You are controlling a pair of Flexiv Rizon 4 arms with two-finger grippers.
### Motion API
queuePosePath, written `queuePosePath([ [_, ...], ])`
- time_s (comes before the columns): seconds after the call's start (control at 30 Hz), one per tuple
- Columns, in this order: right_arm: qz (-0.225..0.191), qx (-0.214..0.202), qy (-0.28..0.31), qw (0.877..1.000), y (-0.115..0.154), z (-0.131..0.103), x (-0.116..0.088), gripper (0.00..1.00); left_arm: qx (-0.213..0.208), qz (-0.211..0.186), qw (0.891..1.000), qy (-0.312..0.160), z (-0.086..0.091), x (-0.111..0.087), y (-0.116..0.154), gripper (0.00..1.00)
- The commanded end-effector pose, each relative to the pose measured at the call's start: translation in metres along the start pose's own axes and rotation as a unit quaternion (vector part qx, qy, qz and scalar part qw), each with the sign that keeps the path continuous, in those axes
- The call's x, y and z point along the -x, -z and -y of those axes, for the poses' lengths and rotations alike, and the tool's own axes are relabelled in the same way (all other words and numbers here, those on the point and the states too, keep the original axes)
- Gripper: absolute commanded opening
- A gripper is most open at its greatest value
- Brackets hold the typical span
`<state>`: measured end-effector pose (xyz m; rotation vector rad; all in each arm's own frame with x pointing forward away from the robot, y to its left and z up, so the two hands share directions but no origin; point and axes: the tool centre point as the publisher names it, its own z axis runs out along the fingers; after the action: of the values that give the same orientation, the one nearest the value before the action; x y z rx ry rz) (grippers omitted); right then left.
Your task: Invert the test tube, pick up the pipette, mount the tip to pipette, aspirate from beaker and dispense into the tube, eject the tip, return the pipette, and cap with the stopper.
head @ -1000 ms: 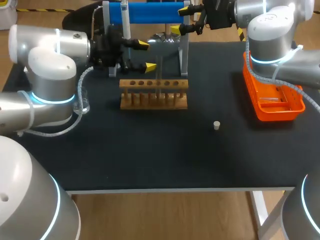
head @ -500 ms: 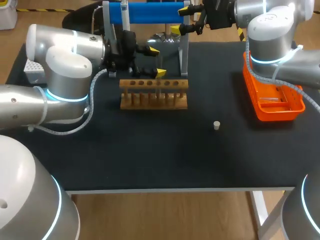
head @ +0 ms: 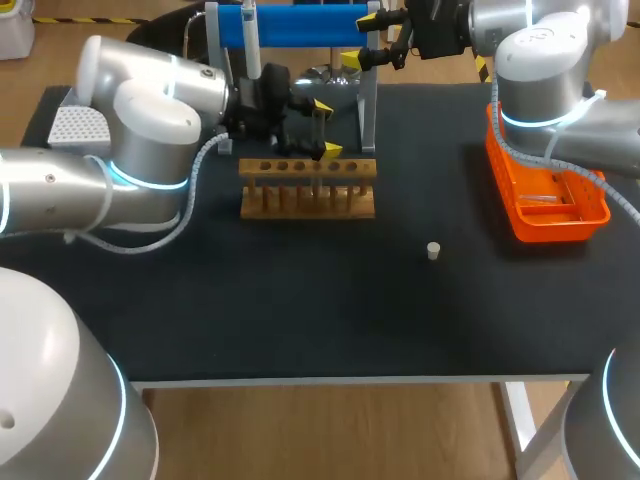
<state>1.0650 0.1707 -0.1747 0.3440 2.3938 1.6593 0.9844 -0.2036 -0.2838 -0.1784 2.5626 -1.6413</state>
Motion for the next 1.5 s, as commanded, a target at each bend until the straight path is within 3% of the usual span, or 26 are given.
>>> queuePosePath([
  [0.03, -0.002, -0.002, 0.000, 1.000, 0.0008, -0.0004, 0.0010, 1.00, 0.008, -0.003, 1.000, 0.000, -0.0023, 0.0057, -0.0072, 1.00],
  [0.73, -0.002, -0.002, 0.000, 1.000, 0.0008, -0.0004, 0.0010, 1.00, 0.040, 0.001, 0.999, 0.005, -0.0115, 0.0089, -0.0165, 1.00],
  [1.5, -0.002, -0.002, 0.000, 1.000, 0.0008, -0.0004, 0.0010, 1.00, 0.042, 0.004, 0.999, 0.007, -0.0109, 0.0063, -0.0111, 1.00],
])
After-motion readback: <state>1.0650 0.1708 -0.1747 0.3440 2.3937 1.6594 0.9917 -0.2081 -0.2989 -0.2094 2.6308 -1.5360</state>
